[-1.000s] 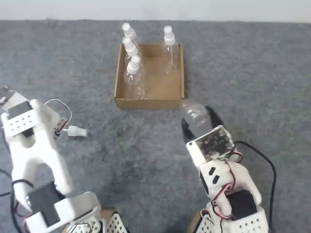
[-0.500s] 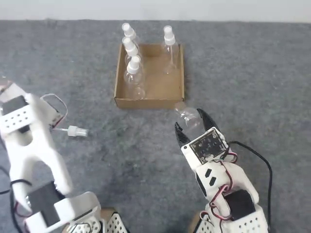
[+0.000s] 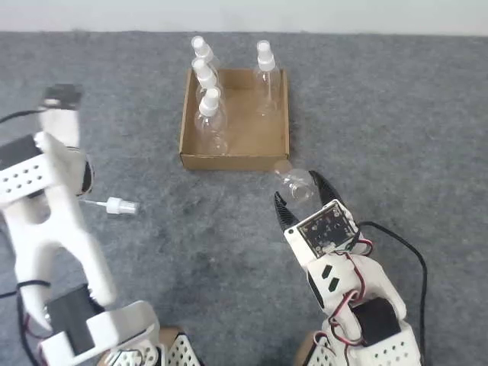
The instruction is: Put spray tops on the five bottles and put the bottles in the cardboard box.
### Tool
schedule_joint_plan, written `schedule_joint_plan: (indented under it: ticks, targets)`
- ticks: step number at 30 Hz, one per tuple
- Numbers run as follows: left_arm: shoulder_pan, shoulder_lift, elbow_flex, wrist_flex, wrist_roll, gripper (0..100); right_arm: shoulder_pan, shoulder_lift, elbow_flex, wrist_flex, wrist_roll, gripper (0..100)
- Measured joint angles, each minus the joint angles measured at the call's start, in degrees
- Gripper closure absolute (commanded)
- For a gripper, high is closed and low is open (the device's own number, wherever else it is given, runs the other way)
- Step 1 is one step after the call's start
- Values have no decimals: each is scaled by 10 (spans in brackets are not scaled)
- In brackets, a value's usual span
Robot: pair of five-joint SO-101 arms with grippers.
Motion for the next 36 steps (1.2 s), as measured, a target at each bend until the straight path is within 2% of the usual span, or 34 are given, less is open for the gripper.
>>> schedule_joint_plan:
  ticks: [6,14,20,25,32,36]
  targets:
    - [28,0,0,5,-159,976,0,0,0,0,0,957]
    - [36,0,0,5,-356,825,0,0,0,0,0,957]
    - [36,0,22,5,-475,816,0,0,0,0,0,957]
    - [38,4,57,-2,-530,816,0,0,0,0,0,956]
    - [69,4,145,-91,-560,819,0,0,0,0,0,954]
    - [72,4,161,-111,-585,819,0,0,0,0,0,954]
